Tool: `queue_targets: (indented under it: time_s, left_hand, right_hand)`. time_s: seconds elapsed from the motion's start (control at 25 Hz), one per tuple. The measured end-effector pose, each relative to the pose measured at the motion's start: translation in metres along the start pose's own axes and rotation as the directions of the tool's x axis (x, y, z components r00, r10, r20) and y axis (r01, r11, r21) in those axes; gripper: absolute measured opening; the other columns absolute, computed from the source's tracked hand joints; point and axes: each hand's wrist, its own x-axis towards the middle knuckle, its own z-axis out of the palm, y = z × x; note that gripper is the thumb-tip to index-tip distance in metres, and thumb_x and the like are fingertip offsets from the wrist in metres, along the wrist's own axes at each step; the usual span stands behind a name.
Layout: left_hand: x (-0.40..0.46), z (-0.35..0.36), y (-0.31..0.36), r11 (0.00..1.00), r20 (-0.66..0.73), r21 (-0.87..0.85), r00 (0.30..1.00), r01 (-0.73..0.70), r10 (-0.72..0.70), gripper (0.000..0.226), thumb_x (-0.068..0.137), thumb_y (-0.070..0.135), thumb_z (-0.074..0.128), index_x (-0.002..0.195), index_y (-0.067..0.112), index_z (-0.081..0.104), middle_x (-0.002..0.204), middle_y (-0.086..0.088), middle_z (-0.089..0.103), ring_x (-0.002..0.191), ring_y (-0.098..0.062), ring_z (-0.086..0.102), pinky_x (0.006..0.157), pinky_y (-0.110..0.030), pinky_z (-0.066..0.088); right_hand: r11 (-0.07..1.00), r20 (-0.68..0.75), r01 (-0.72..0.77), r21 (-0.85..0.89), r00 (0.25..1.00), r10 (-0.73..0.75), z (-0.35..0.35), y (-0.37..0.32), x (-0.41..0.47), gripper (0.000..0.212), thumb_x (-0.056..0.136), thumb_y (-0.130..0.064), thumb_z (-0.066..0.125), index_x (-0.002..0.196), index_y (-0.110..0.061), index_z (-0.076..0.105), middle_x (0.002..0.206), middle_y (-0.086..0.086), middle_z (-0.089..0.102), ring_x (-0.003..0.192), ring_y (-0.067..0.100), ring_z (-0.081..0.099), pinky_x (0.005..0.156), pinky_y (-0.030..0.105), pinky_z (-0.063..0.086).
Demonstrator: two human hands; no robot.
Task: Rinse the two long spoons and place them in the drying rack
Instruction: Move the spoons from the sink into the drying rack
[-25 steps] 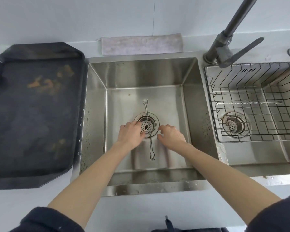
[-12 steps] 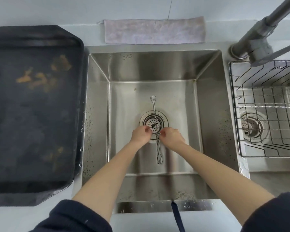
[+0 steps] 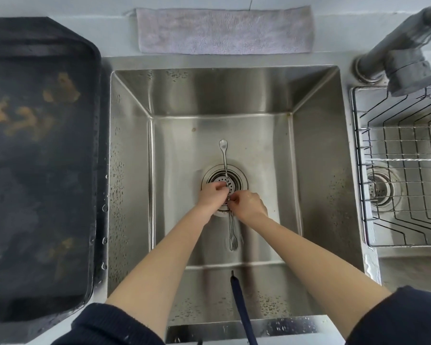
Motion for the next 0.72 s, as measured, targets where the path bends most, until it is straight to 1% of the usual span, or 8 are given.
queue_targets:
  time_s: [0.24,0.36,0.48,0.56,0.6,0.64,0.68,0.72]
  left_hand:
    - [-0.002,-0.002,0.0,0.995,-0.024,-0.096,1.0,-0.001,-0.002,0.035,0.086,0.006,0.047,0.12,0.005,0.058,0.124,-0.017,0.061,0.116,-0.029,0.057,0.104,-0.042,0.045]
    - [-0.009,-0.004,0.001,0.994,-0.069,-0.096,0.997,-0.048,0.041,0.022,0.088,0.009,0.05,0.105,0.008,0.064,0.107,-0.018,0.067,0.098,-0.026,0.062,0.098,-0.044,0.049]
    - [-0.018,-0.007,0.006,0.993,-0.163,-0.06,0.982,-0.101,0.09,0.023,0.087,0.015,0.058,0.106,0.005,0.065,0.101,-0.015,0.069,0.088,-0.021,0.062,0.094,-0.038,0.052]
    - [-0.023,-0.01,0.01,0.99,-0.21,-0.076,0.973,-0.118,0.1,0.023,0.084,0.013,0.061,0.105,0.003,0.065,0.096,-0.016,0.07,0.076,-0.021,0.063,0.09,-0.037,0.054]
    - [-0.027,-0.012,0.013,0.987,-0.214,-0.093,0.971,-0.13,0.108,0.023,0.084,0.011,0.061,0.104,0.001,0.065,0.09,-0.016,0.069,0.067,-0.019,0.064,0.084,-0.036,0.057]
    - [-0.03,-0.014,0.016,0.982,-0.216,-0.116,0.969,-0.147,0.12,0.023,0.084,0.01,0.061,0.104,-0.001,0.064,0.083,-0.014,0.068,0.055,-0.012,0.064,0.075,-0.032,0.059]
    - [-0.033,-0.015,0.019,0.978,-0.22,-0.13,0.966,-0.165,0.134,0.022,0.085,0.009,0.06,0.104,-0.001,0.064,0.08,-0.012,0.066,0.043,-0.003,0.061,0.064,-0.025,0.058]
    - [-0.037,-0.017,0.023,0.971,-0.231,-0.147,0.961,-0.189,0.152,0.02,0.085,0.008,0.06,0.103,-0.001,0.064,0.081,-0.012,0.066,0.036,0.004,0.057,0.057,-0.019,0.056]
  right_hand:
    - [0.999,-0.007,0.029,0.037,1.0,-0.029,-0.001,-0.002,-0.004,0.024,0.088,-0.014,0.047,0.105,-0.011,0.064,0.112,0.017,0.065,0.104,0.035,0.059,0.082,0.035,0.049]
    - [0.997,-0.017,0.043,0.058,0.999,-0.043,-0.003,-0.003,-0.011,0.024,0.087,-0.014,0.047,0.104,-0.01,0.063,0.111,0.019,0.064,0.103,0.036,0.059,0.082,0.035,0.049]
    - [0.996,-0.038,0.066,0.056,0.997,-0.064,-0.006,-0.006,-0.019,0.027,0.086,-0.015,0.046,0.108,-0.011,0.063,0.113,0.019,0.064,0.106,0.037,0.058,0.085,0.036,0.049]
    - [0.994,-0.065,0.087,0.063,0.994,-0.082,-0.011,-0.009,-0.025,0.028,0.085,-0.015,0.046,0.108,-0.013,0.063,0.114,0.017,0.064,0.107,0.037,0.058,0.087,0.037,0.049]
    - [0.992,-0.083,0.098,0.074,0.992,-0.092,-0.014,-0.01,-0.029,0.027,0.084,-0.016,0.047,0.106,-0.015,0.064,0.114,0.016,0.064,0.107,0.036,0.058,0.087,0.037,0.049]
    - [0.99,-0.102,0.112,0.086,0.989,-0.103,-0.016,-0.011,-0.032,0.026,0.084,-0.016,0.049,0.104,-0.015,0.064,0.112,0.015,0.065,0.107,0.035,0.059,0.087,0.036,0.049]
    - [0.987,-0.125,0.128,0.095,0.985,-0.115,-0.02,-0.011,-0.034,0.025,0.083,-0.016,0.05,0.103,-0.016,0.065,0.111,0.014,0.067,0.107,0.034,0.059,0.087,0.035,0.049]
    - [0.984,-0.152,0.149,0.102,0.979,-0.133,-0.024,-0.012,-0.038,0.024,0.083,-0.016,0.052,0.102,-0.016,0.065,0.11,0.014,0.068,0.106,0.034,0.06,0.087,0.035,0.049]
